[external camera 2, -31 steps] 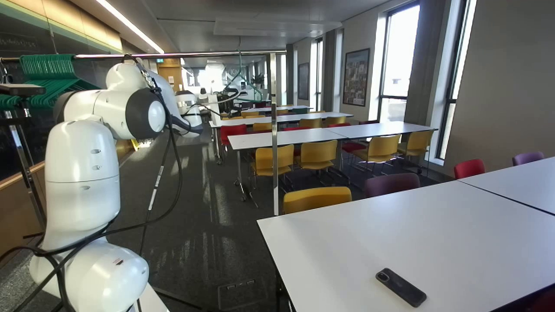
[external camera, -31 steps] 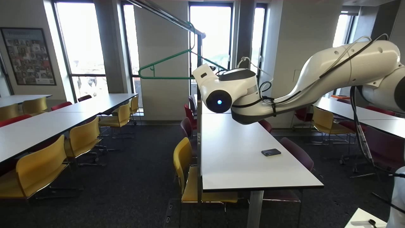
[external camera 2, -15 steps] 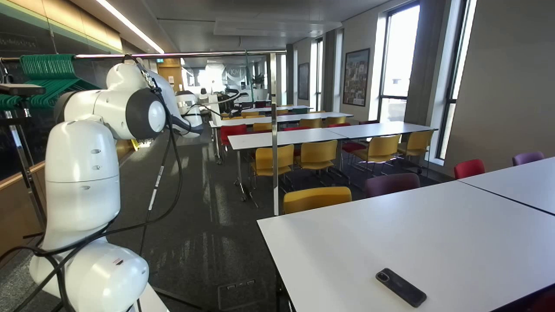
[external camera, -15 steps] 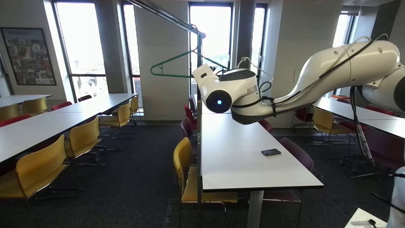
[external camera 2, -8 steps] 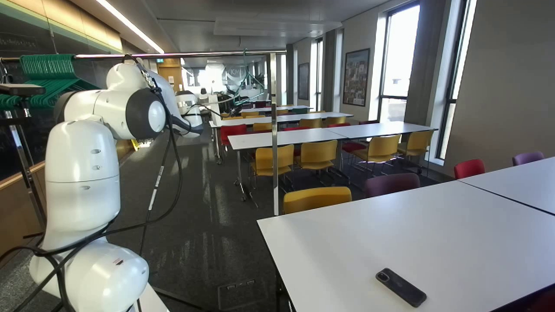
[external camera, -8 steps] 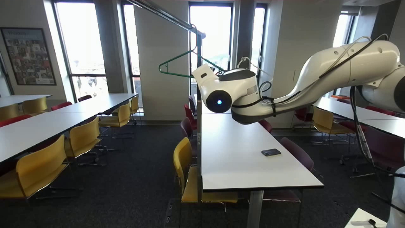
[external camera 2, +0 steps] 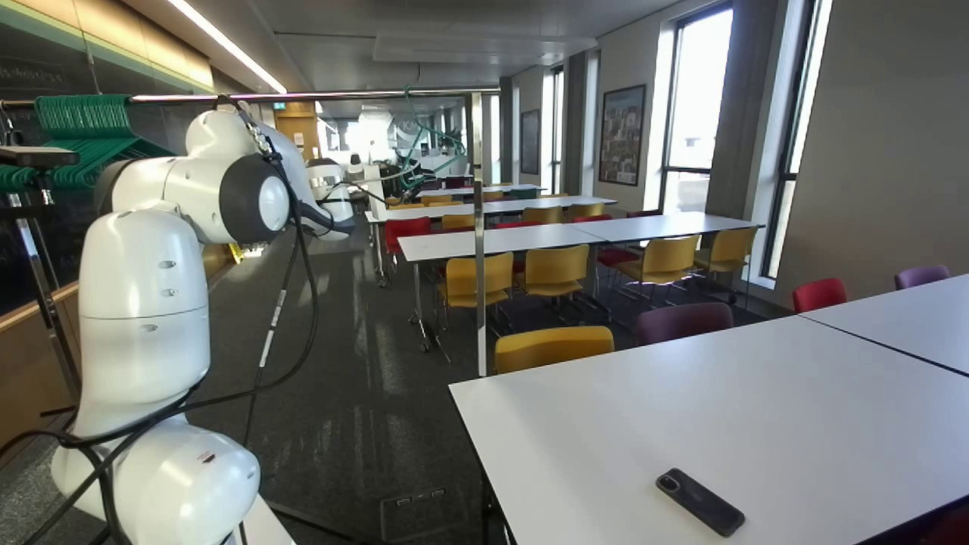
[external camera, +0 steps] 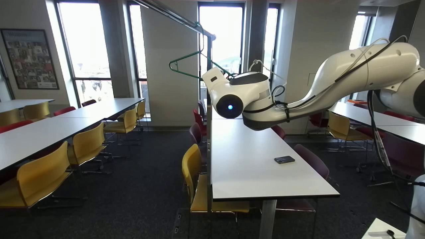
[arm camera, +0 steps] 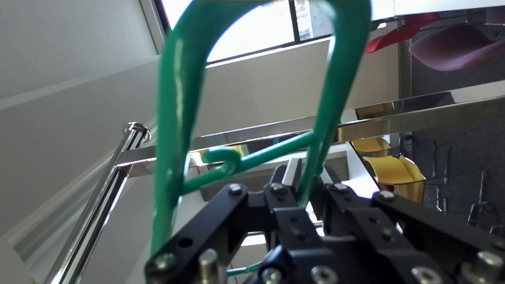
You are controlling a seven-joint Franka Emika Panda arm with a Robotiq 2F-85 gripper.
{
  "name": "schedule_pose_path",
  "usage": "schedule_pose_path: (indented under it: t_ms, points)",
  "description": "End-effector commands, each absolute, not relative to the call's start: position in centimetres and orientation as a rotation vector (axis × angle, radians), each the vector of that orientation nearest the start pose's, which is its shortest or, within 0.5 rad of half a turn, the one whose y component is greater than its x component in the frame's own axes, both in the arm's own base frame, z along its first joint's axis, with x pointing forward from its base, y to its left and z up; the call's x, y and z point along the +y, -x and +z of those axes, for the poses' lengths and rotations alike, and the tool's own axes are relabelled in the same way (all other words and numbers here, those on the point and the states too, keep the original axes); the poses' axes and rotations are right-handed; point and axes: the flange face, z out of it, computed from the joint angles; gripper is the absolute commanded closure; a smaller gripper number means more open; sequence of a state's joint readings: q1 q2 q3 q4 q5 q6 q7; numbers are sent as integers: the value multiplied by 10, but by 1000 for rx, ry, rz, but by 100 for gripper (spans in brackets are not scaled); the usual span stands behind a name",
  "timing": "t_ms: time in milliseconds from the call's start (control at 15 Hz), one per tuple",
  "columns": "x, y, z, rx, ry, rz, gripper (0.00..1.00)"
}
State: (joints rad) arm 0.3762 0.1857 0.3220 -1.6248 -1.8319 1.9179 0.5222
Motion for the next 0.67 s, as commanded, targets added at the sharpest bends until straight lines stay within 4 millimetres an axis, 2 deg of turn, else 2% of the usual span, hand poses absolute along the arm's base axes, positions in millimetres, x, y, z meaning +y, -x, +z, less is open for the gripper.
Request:
schedule_pose_path:
  t_ms: [0,67,133,200,400,467,533,600]
  points:
    - [349,-548,618,654,-1392,1085,98]
    - [350,-547,619,653,-1393,1087,98]
    - [350,-547,619,654,-1394,1088,65]
    - [351,-547,619,655,-1394,1088,63]
    - [352,-547,618,658,-1396,1089,40]
    - [352,-547,618,660,-1393,1090,36]
    - [352,-547,618,660,-1393,1090,75]
    - [352,-547,618,660,-1394,1090,70]
